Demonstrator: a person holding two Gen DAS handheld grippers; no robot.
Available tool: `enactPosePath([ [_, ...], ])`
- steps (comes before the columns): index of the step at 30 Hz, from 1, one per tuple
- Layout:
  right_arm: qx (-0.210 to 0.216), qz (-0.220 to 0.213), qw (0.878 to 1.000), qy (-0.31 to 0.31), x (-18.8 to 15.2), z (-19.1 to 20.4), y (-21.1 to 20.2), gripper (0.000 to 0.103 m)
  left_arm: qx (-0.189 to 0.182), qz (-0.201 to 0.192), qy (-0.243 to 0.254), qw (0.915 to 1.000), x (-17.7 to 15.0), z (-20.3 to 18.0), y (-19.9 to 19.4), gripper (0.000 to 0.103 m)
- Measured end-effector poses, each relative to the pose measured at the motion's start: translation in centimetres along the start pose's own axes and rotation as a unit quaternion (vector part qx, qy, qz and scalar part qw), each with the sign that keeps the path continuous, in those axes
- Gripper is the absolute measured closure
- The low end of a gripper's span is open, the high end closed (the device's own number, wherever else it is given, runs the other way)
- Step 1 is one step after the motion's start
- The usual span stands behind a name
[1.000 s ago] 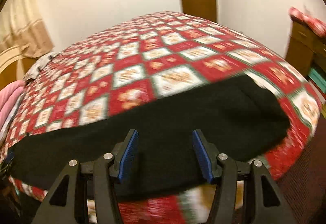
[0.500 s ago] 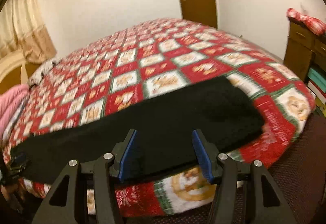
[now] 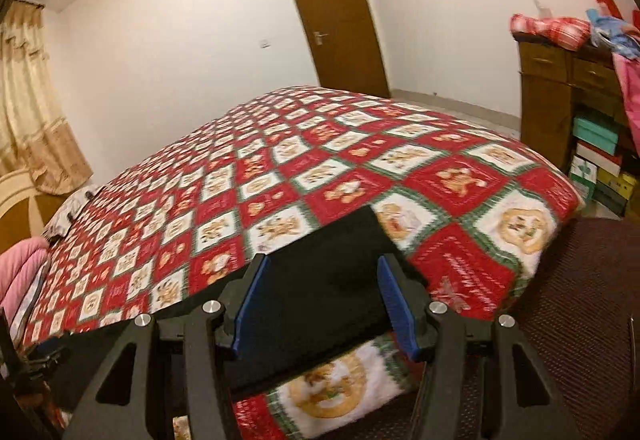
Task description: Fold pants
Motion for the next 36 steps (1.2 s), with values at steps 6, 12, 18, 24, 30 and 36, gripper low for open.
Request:
enactPosePath([
  [6, -0.024, 0.016, 0.998, 0.049, 0.3, -3.8, 1.5, 0.045, -0.028, 0.014, -0.005, 0.9995, -1.6, -2.1, 2.4, 0.008],
  [12, 0.031, 0.069, 0.990, 0.120, -0.7, -5.8, 4.0, 0.046, -0.035, 0.019, -0.001, 0.9992, -3.8, -2.2, 3.5, 0.006],
  [18, 0.061, 0.078, 0.983, 0.158, -1.1, -6.9, 3.9, 0.046, -0.020, 0.019, 0.027, 0.9992, -4.4, -2.9, 3.6, 0.004],
  [24, 0.113, 0.105, 0.968, 0.196, -1.4, -6.9, 4.0, 0.046, -0.025, 0.013, 0.021, 0.9994, -4.3, -2.7, 3.6, 0.002],
  [30, 0.125, 0.106, 0.972, 0.166, -1.7, -4.9, 4.0, 0.046, -0.022, 0.013, 0.024, 0.9994, -4.3, -2.7, 3.7, 0.002],
  [36, 0.157, 0.086, 0.961, 0.212, -2.0, -6.2, 5.2, 0.047, -0.019, 0.012, 0.024, 0.9994, -4.3, -2.8, 3.7, 0.002],
])
Point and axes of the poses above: each gripper's, at about its wrist camera, not at the fingertips, and y roughly the way its jaws point, z to its left, x to its top, the point moved 5 cm from there along y, roughly the way its jaws point, and after that the axes turned 14 degrees about -x, right-handed, at the moved point
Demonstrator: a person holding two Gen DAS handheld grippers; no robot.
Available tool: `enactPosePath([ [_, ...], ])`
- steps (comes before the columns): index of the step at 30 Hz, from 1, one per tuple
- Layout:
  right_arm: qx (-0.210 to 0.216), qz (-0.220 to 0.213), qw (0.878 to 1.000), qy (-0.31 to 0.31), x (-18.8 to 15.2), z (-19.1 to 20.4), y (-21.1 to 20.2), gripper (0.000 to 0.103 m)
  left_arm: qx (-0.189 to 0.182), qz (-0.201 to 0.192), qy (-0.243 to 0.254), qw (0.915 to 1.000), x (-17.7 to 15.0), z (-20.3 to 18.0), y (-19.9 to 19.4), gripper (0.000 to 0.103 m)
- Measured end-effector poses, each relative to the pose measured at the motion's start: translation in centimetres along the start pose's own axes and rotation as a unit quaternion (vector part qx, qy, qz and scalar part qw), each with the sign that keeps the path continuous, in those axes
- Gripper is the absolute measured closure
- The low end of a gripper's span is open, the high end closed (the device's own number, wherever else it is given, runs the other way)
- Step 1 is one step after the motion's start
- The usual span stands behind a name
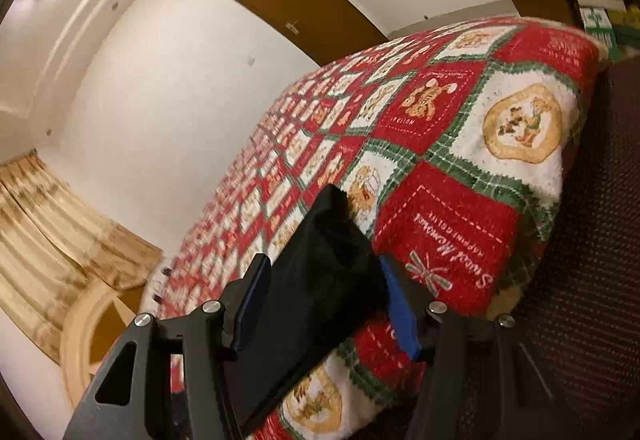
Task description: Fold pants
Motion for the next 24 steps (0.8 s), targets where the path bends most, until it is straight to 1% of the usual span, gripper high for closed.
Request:
enactPosePath([
  [1, -0.009, -0.001, 1.000, -0.001, 0.0, 0.0, 0.0, 0.060, 0.000, 0.000, 0.000, 1.0000, 0.0, 0.0, 0.0, 0.002],
  [2, -0.020, 0.000, 1.000, -0.005, 0.1, 0.0, 0.0, 0.082, 0.000, 0.001, 0.000, 1.0000, 0.0, 0.0, 0.0, 0.002],
  [3, -0.020, 0.003, 1.000, -0.008, 0.0, 0.0, 0.0, 0.090, -0.002, 0.000, -0.003, 1.0000, 0.0, 0.0, -0.1, 0.002],
  [5, -0.013, 0.008, 1.000, -0.005, -0.1, 0.0, 0.0, 0.091, -0.009, -0.003, -0.010, 0.9999, 0.0, 0.1, -0.2, 0.002],
  [8, -0.009, -0.003, 1.000, -0.016, 0.0, 0.7, -0.3, 0.091, -0.020, -0.009, -0.023, 0.9995, -0.1, 0.4, -0.6, 0.002],
  [14, -0.002, -0.037, 0.996, -0.080, -0.5, 4.0, -1.7, 0.091, -0.034, -0.019, -0.054, 0.9978, -0.3, 1.3, -1.6, 0.002],
  [18, -0.004, -0.056, 0.989, -0.139, -1.5, 6.9, -2.7, 0.091, -0.036, -0.024, -0.069, 0.9967, -0.4, 1.9, -2.2, 0.002],
  [24, 0.010, -0.063, 0.974, -0.216, -4.3, 11.4, -3.5, 0.091, -0.040, -0.035, -0.089, 0.9946, -0.9, 2.8, -3.0, 0.002],
])
Point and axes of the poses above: each gripper's, at about its wrist camera, not at the fingertips, and y roughly the way its jaws point, z to its left, x to its top, the point moved 5 cm from there along y, roughly the way its jaws point, and after that the axes turned 14 degrees about -x, right-handed, at the moved point
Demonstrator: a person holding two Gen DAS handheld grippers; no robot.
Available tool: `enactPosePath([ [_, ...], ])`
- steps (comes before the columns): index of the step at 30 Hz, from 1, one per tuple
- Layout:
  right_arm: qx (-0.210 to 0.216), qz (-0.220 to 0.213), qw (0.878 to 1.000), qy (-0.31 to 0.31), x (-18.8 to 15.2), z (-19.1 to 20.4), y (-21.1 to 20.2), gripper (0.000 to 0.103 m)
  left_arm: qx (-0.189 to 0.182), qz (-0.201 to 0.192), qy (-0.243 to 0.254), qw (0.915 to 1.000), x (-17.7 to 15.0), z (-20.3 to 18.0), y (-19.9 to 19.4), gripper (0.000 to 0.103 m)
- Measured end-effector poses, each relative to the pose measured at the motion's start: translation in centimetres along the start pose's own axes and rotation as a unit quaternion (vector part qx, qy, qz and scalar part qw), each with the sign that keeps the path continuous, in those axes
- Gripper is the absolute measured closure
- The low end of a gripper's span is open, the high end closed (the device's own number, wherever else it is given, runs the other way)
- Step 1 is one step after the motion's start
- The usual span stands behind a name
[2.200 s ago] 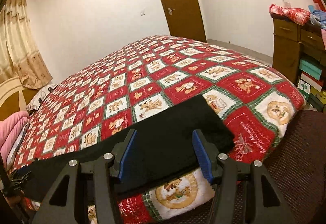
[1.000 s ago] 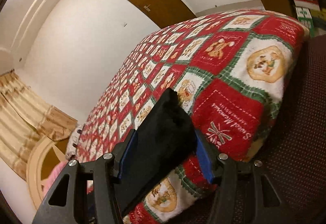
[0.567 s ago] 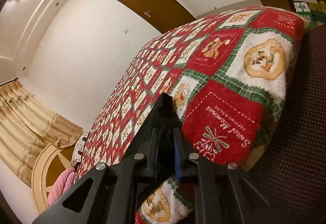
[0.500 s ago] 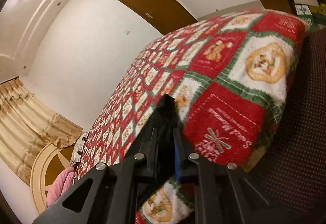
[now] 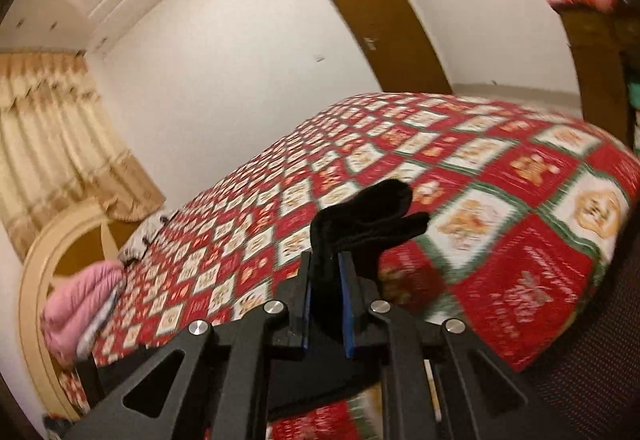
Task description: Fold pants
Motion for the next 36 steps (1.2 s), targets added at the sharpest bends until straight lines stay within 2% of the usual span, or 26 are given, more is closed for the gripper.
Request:
enactPosePath([
  [4, 0.012, 0.005, 0.998, -0.054, -1.4, 4.3, 0.0, 0.091, -0.001, -0.006, -0.007, 1.0000, -0.1, 0.4, -0.5, 0.002],
  [14, 0.066, 0.054, 0.989, -0.120, -6.5, 13.0, 1.8, 0.091, -0.004, -0.025, -0.026, 0.9993, -0.3, 1.8, -1.8, 0.002],
  [24, 0.079, 0.097, 0.970, -0.209, -11.9, 19.3, 4.4, 0.091, -0.005, -0.039, -0.040, 0.9984, -0.4, 2.9, -2.5, 0.001],
  [32, 0.093, 0.106, 0.961, -0.238, -13.4, 22.5, 4.7, 0.091, -0.007, -0.048, -0.046, 0.9978, -0.4, 3.1, -2.8, 0.002],
  [36, 0.098, 0.107, 0.952, -0.270, -14.7, 24.7, 4.8, 0.091, 0.001, -0.061, -0.051, 0.9968, -0.2, 3.5, -3.5, 0.002],
])
Point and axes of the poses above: each gripper's, at about its wrist camera, not at the fingertips, and y roughly the way its jaws point, z to its left, x to its top, the point moved 5 cm from there along y, roughly the way its jaws point, and after that the axes turned 14 degrees about -x, right-handed, at the moved point
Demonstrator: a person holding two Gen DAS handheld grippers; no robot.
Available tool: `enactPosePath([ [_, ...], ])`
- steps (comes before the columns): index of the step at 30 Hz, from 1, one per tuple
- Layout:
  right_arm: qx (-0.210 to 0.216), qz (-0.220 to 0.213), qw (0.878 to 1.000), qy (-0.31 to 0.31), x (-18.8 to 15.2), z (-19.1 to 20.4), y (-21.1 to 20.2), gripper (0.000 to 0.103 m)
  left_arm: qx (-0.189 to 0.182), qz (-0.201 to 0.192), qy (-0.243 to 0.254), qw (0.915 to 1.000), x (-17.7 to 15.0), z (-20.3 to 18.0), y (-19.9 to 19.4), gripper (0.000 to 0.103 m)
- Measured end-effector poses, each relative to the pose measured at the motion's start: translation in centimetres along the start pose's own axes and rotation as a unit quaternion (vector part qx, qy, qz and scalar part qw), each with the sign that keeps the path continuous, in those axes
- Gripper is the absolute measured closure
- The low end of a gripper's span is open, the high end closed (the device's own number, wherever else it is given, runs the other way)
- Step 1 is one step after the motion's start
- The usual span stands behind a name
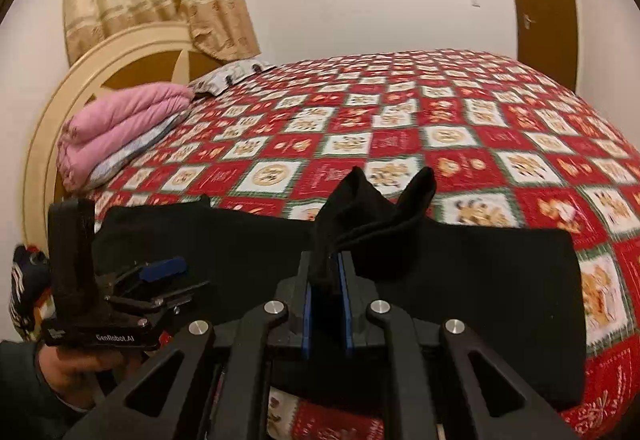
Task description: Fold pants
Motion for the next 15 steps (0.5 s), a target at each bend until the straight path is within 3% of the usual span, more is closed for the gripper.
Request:
enactPosePath([
  [12, 0.021, 0.075, 0.996, -0.043, -3.0, 2.6, 4.1, 0.089, -0.001, -0.014, -0.011, 0.9998, -0.1, 0.9, -0.4, 0.001],
  [13, 0.028, 0.084, 0.995, -0.039, -3.3, 2.5, 4.4, 0.082, -0.005, -0.014, -0.010, 0.9998, -0.1, 0.8, -0.4, 0.001],
  [14, 0.037, 0.089, 0.995, -0.035, -3.4, 2.4, 4.3, 0.065, -0.009, -0.013, -0.009, 0.9998, -0.1, 0.7, -0.4, 0.001],
  [15, 0.048, 0.093, 0.994, -0.032, -3.5, 2.3, 4.1, 0.055, -0.016, -0.013, -0.009, 0.9998, -0.1, 0.5, -0.4, 0.001],
])
Point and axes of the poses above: each gripper's, at about its wrist camera, not at the fingertips, and y roughly the way its jaws point, z to its left, x to its top, the point moved 5 cm from there along y, roughly the way its jaws point, and after that the axes turned 14 degrees about -x, right-handed, at the moved point
